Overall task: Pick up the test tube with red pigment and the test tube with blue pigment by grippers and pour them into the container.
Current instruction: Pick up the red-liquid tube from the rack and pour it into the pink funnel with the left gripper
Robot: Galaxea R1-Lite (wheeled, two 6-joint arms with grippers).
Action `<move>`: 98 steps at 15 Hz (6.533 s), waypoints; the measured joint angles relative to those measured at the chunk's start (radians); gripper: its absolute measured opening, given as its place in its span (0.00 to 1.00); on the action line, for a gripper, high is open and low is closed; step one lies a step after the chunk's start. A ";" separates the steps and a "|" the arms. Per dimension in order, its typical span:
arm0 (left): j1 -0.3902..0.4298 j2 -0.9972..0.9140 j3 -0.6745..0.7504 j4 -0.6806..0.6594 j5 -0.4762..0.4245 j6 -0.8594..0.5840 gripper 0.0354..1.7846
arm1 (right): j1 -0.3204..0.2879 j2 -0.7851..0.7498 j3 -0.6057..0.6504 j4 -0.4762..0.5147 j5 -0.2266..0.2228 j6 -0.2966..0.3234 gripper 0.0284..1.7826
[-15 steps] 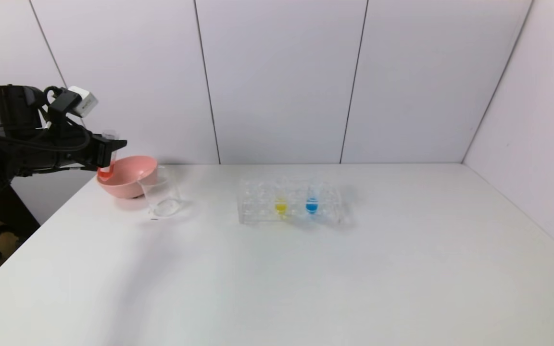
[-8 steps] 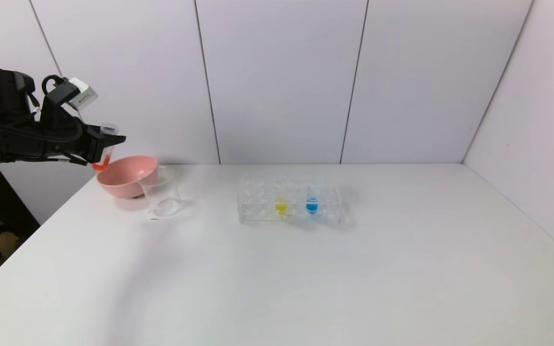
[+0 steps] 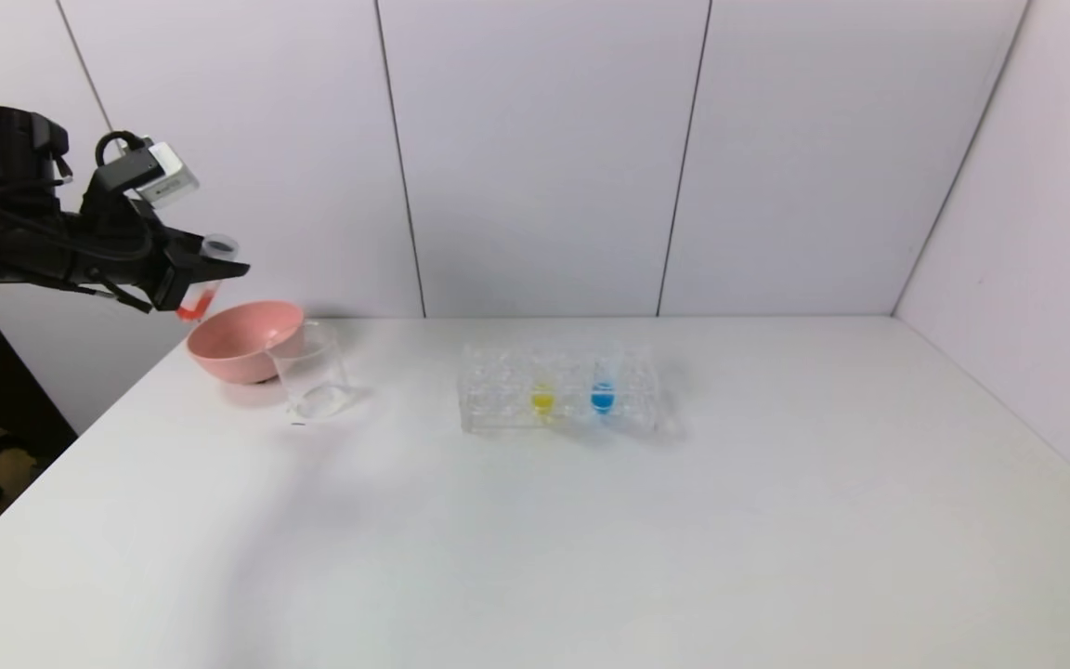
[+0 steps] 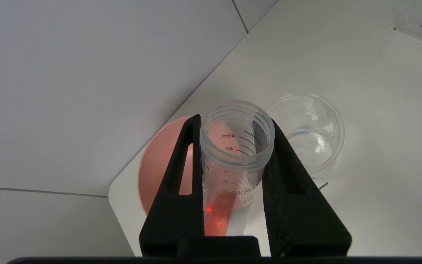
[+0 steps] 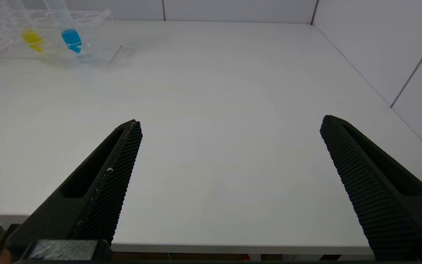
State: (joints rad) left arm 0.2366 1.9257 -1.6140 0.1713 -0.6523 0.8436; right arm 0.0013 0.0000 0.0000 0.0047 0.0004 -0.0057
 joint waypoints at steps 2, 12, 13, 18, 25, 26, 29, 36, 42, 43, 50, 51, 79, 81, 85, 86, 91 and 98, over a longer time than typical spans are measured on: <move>-0.001 0.016 -0.058 0.101 0.000 0.049 0.25 | 0.000 0.000 0.000 0.000 0.000 0.000 1.00; 0.002 0.095 -0.279 0.409 0.000 0.218 0.25 | 0.000 0.000 0.000 0.000 0.000 0.000 1.00; 0.002 0.100 -0.294 0.438 0.002 0.223 0.25 | 0.000 0.000 0.000 0.000 0.000 0.000 1.00; 0.001 0.132 -0.374 0.535 0.010 0.317 0.25 | 0.000 0.000 0.000 0.000 0.000 0.000 1.00; -0.011 0.138 -0.380 0.541 0.078 0.339 0.25 | 0.000 0.000 0.000 0.000 0.000 0.000 1.00; -0.019 0.138 -0.385 0.541 0.116 0.357 0.25 | 0.000 0.000 0.000 0.000 0.000 0.000 1.00; -0.046 0.139 -0.390 0.541 0.164 0.384 0.25 | 0.000 0.000 0.000 0.000 0.000 0.000 1.00; -0.064 0.153 -0.391 0.550 0.168 0.433 0.25 | 0.000 0.000 0.000 0.000 0.000 0.000 1.00; -0.066 0.154 -0.393 0.549 0.195 0.437 0.25 | 0.000 0.000 0.000 0.000 0.000 0.000 1.00; -0.066 0.155 -0.393 0.549 0.196 0.438 0.25 | 0.000 0.000 0.000 0.000 0.000 0.000 1.00; -0.078 0.156 -0.393 0.541 0.216 0.437 0.25 | 0.000 0.000 0.000 0.000 0.000 0.000 1.00; -0.079 0.156 -0.393 0.541 0.217 0.437 0.25 | 0.000 0.000 0.000 0.000 0.000 0.000 1.00; -0.162 0.185 -0.391 0.491 0.534 0.573 0.25 | 0.000 0.000 0.000 0.000 0.001 0.000 1.00; -0.165 0.187 -0.391 0.491 0.547 0.587 0.25 | 0.000 0.000 0.000 0.000 0.000 0.000 1.00; -0.183 0.189 -0.391 0.491 0.590 0.603 0.25 | 0.000 0.000 0.000 0.000 0.000 0.000 1.00; -0.184 0.190 -0.391 0.491 0.594 0.606 0.25 | 0.000 0.000 0.000 0.000 0.000 0.000 1.00; -0.189 0.191 -0.391 0.491 0.600 0.608 0.25 | 0.000 0.000 0.000 0.000 0.000 0.000 1.00; -0.198 0.191 -0.391 0.492 0.641 0.627 0.25 | 0.000 0.000 0.000 0.000 0.000 0.000 1.00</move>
State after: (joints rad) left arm 0.0383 2.1168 -2.0051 0.6634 -0.0115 1.4702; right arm 0.0013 0.0000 0.0000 0.0047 0.0009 -0.0057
